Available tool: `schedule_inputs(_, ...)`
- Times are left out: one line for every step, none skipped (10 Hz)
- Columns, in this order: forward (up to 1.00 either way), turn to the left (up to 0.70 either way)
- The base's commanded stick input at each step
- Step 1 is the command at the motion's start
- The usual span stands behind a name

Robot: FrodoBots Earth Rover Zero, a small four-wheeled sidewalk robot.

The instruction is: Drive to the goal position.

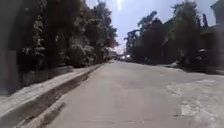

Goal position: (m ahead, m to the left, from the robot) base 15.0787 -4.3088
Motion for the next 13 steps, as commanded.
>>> schedule_inputs(1.0,0.02)
schedule_inputs(1.0,0.02)
schedule_inputs(1.0,0.02)
schedule_inputs(1.0,0.02)
schedule_inputs(1.0,0.02)
schedule_inputs(1.0,0.02)
schedule_inputs(1.0,0.02)
schedule_inputs(1.0,0.02)
schedule_inputs(1.0,0.01)
schedule_inputs(1.0,-0.04)
schedule_inputs(1.0,-0.19)
schedule_inputs(1.0,-0.31)
schedule_inputs(1.0,-0.29)
